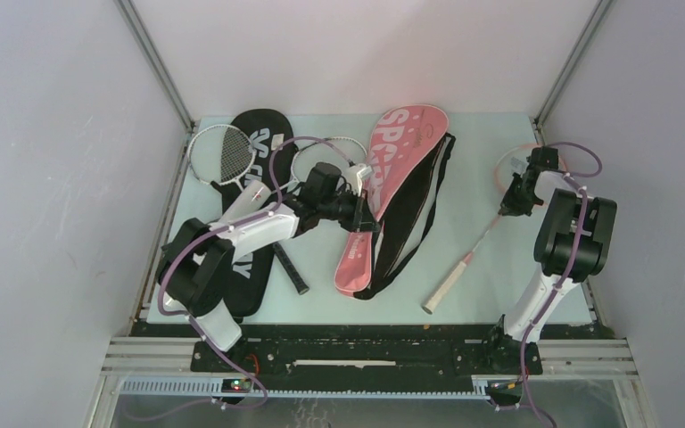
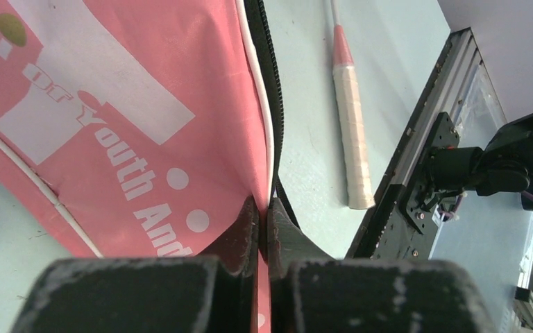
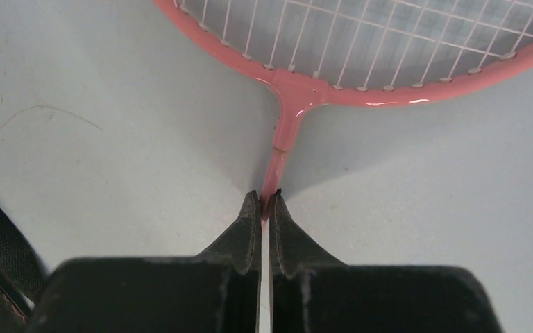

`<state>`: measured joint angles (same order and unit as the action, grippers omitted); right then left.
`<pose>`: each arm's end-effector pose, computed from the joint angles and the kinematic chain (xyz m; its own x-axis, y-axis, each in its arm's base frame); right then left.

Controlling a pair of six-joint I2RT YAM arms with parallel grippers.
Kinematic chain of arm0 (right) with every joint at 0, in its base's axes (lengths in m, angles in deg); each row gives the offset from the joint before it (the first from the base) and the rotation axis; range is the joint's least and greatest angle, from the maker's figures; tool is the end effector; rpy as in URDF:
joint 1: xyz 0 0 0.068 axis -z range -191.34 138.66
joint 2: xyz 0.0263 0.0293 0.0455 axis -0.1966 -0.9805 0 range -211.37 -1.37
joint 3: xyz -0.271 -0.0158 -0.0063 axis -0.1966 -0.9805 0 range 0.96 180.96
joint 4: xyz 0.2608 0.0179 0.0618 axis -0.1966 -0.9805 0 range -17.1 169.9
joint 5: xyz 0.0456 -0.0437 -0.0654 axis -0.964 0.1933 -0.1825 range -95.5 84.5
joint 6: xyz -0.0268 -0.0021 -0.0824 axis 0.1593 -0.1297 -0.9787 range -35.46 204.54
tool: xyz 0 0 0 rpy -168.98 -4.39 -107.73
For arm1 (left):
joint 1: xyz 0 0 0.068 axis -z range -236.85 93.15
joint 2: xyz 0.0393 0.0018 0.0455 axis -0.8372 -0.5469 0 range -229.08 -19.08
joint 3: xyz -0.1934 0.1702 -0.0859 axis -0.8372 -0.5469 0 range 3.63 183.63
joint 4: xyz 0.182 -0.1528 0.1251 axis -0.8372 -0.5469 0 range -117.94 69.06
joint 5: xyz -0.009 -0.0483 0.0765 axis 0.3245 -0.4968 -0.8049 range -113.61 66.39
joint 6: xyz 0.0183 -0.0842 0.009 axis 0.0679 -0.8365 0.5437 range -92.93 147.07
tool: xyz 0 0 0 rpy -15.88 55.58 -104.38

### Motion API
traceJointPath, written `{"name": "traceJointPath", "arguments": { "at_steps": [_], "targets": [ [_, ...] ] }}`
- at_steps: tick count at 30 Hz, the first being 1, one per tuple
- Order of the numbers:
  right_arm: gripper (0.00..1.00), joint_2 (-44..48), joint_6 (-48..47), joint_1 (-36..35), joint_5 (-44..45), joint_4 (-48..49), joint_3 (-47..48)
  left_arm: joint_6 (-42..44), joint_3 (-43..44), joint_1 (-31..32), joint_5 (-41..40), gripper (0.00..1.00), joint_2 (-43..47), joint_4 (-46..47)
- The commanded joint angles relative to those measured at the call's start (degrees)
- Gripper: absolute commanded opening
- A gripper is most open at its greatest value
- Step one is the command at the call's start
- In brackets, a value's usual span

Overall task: Pack up the badminton gear
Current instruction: Pick up the racket from the center of the board.

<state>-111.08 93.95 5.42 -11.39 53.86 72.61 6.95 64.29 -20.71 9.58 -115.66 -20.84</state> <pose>0.3950 -0.1106 0.1171 -0.8099 0.4137 -0.4158 0.3814 0.9100 0.1626 0.2996 -0.2709 0.1941 -0.7368 0.1816 -0.6512 0.6375 0.5075 -0.5798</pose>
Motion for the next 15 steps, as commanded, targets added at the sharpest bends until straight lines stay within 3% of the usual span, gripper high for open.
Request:
{"name": "traceJointPath", "arguments": {
  "at_steps": [1, 15],
  "targets": [
    [0.00, 5.11, -1.85, -1.49, -1.77, -4.35, 1.22, 0.52, 0.00, -0.73, -3.86, 0.00, 4.41, 1.88],
    [0.00, 18.40, -5.76, -7.44, -15.36, -12.28, -3.99, 1.29, 2.53, -2.12, -3.04, 0.00, 3.70, 0.81]
  ]
}}
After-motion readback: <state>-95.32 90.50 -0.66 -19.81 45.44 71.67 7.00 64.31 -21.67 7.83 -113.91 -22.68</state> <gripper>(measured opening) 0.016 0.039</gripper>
